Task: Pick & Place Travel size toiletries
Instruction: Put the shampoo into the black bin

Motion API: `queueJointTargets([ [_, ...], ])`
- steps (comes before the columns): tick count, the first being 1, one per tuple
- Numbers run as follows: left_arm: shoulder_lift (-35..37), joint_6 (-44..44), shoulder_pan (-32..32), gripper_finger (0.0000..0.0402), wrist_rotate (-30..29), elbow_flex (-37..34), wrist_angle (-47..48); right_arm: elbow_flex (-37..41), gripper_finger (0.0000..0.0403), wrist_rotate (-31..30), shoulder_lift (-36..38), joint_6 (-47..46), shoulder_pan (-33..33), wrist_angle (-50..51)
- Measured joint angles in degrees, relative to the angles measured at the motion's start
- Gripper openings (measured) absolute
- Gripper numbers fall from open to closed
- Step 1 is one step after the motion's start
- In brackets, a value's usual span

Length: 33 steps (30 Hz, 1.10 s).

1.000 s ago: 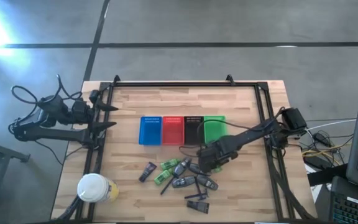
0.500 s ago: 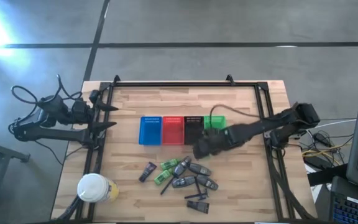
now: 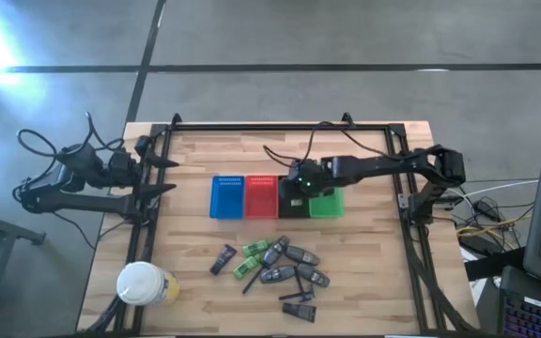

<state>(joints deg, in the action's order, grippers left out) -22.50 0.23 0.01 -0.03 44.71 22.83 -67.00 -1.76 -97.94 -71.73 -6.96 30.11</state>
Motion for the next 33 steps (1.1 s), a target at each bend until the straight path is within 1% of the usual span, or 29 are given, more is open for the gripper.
queueJointTargets([
  [3,0.0,0.0,0.0,0.0264,0.0,0.0,0.0,0.0,0.0218,-0.9,-0.2,0.2,0.1,0.2],
  [9,0.0,0.0,0.0,0.0264,0.0,0.0,0.0,0.0,0.0279,-6.0,0.8,1.6,0.9,1.4],
  [15,0.0,0.0,0.0,0.0264,0.0,0.0,0.0,-0.1,0.0323,-8.4,2.9,4.7,3.4,1.4],
  [19,0.0,0.0,0.0,0.0264,0.0,0.0,0.0,-0.1,0.0336,-8.5,3.3,5.3,4.7,1.3],
  [26,-0.1,0.5,0.0,0.0264,0.0,0.0,-1.5,-0.1,0.0345,-8.9,4.2,6.2,5.5,1.1],
  [28,-0.6,7.2,0.0,0.0264,0.0,0.0,-4.5,-0.1,0.0347,-8.9,4.9,6.3,5.6,1.1],
  [30,-0.7,13.6,0.0,0.0264,0.0,0.0,-5.5,-0.1,0.0349,-8.9,5.6,6.3,5.6,1.1],
  [33,-0.6,17.3,0.0,0.0264,0.0,0.0,-5.9,-0.1,0.0349,-8.9,6.6,6.4,5.6,1.1],
])
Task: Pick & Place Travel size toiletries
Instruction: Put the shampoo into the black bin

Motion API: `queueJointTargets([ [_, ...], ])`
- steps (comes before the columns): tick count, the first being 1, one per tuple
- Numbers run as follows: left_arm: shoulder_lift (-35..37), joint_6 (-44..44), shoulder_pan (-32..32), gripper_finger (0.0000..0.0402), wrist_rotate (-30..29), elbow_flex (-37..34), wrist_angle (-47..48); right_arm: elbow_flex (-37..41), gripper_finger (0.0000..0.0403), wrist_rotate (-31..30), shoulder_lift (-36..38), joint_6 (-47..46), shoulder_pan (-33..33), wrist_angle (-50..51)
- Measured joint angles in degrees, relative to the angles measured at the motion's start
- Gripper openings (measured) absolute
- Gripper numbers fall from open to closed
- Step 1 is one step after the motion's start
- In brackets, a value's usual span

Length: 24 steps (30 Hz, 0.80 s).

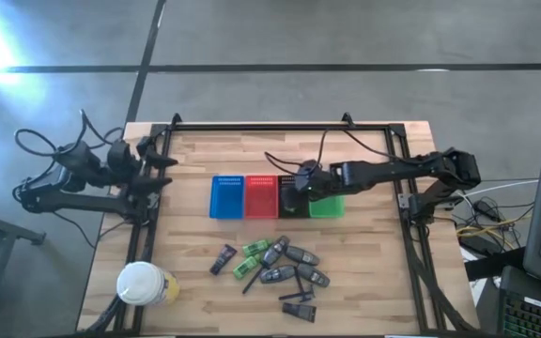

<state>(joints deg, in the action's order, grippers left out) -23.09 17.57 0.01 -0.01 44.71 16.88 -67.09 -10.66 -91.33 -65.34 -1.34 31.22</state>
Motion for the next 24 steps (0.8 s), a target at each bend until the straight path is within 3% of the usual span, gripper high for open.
queueJointTargets([
  [6,-0.2,5.9,0.0,0.0264,-0.5,0.0,-7.7,0.0,0.0334,0.6,1.0,1.3,0.0,0.1],
  [14,-0.6,13.9,0.0,0.0264,-1.0,0.0,-9.3,0.0,0.0322,3.5,3.6,3.6,0.7,5.0],
  [18,-4.5,17.6,0.0,0.0262,-1.1,-0.1,1.1,0.0,0.0328,2.8,5.2,3.9,1.1,5.8],
  [24,-15.8,21.3,0.7,0.0262,-0.8,-0.2,15.4,0.0,0.0342,2.7,6.7,3.7,2.0,8.0],
])
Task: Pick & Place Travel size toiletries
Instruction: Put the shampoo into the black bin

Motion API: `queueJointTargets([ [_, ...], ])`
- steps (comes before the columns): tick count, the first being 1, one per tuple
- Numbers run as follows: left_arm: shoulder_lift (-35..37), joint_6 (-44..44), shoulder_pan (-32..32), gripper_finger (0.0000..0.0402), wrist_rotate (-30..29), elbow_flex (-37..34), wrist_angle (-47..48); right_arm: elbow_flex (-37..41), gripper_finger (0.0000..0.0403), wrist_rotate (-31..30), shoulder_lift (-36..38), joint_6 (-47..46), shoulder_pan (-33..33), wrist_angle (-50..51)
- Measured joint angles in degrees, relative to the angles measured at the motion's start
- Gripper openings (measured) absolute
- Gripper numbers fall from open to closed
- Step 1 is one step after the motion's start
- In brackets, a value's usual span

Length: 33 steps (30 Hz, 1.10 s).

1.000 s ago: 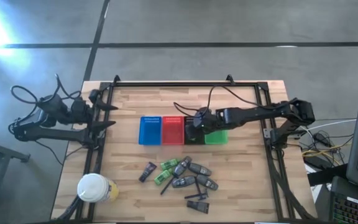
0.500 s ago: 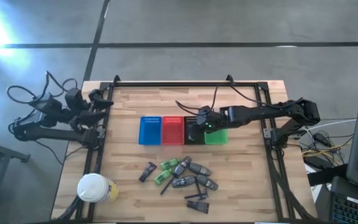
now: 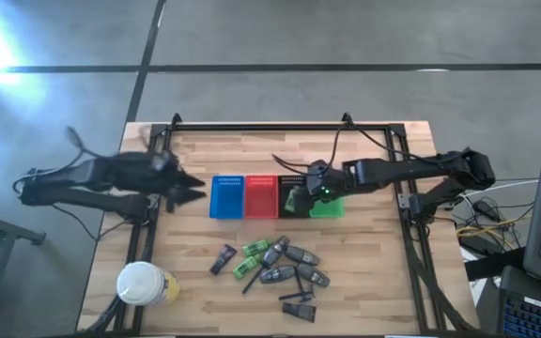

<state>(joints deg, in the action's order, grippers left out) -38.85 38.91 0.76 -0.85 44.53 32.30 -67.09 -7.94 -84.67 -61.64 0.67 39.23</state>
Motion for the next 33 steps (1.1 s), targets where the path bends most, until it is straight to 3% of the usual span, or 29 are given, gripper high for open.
queueJointTargets([
  [10,-13.0,4.5,11.2,0.0261,1.9,0.2,1.3,0.0,0.0347,0.5,1.2,-4.1,5.0,10.6],
  [18,-22.5,18.8,27.7,0.0261,-12.1,1.8,1.5,0.1,0.0333,0.5,3.6,3.0,6.2,15.1],
  [24,-33.3,21.2,37.2,0.0261,-13.6,4.4,-3.1,0.5,0.0327,-1.6,6.5,5.8,9.6,17.9],
  [29,-44.8,20.7,41.0,0.0261,-14.7,10.7,-7.1,0.8,0.0333,-5.5,8.3,6.1,13.2,17.9],
  [33,-54.1,17.3,41.2,0.0261,-16.3,18.3,-3.0,0.9,0.0346,-7.1,9.0,6.2,15.1,18.0],
])
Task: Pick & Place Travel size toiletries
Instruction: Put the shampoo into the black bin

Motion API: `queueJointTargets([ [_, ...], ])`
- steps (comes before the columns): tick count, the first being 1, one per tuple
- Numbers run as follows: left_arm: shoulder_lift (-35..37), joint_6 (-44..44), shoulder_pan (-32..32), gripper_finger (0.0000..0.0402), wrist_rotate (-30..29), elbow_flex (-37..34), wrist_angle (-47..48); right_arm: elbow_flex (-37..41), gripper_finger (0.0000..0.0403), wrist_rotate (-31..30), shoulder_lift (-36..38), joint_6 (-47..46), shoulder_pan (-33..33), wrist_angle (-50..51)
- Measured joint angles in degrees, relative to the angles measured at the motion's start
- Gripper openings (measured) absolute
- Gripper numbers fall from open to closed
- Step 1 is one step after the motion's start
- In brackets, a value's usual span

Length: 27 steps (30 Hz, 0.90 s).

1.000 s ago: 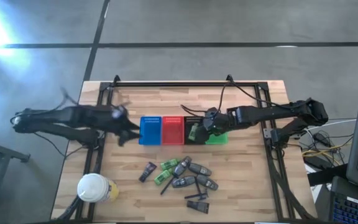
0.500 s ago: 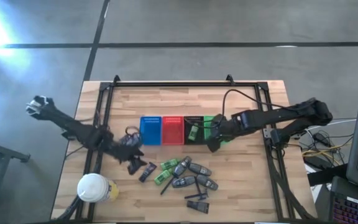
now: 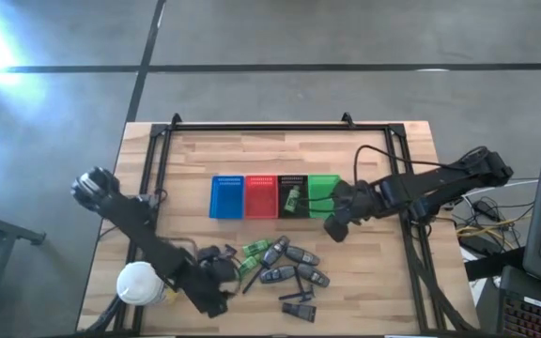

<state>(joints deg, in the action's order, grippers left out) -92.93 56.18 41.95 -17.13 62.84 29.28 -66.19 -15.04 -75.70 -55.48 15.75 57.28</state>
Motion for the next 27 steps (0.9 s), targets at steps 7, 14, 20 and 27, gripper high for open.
queueJointTargets([
  [7,-11.9,2.6,-0.7,0.0261,-2.4,14.2,18.8,0.1,0.0359,-1.9,0.3,-1.2,2.4,1.3],
  [14,-13.1,1.0,-4.0,0.0261,0.2,16.3,16.9,0.2,0.0349,-4.4,0.3,-3.2,3.2,1.4],
  [20,-11.8,1.8,-7.7,0.0261,1.1,12.7,16.4,0.2,0.0343,-6.6,0.0,-4.2,3.1,1.1],
  [27,-11.8,1.3,-9.3,0.0261,4.5,9.5,12.3,0.2,0.0357,-7.6,-1.0,-4.5,3.1,1.1],
])
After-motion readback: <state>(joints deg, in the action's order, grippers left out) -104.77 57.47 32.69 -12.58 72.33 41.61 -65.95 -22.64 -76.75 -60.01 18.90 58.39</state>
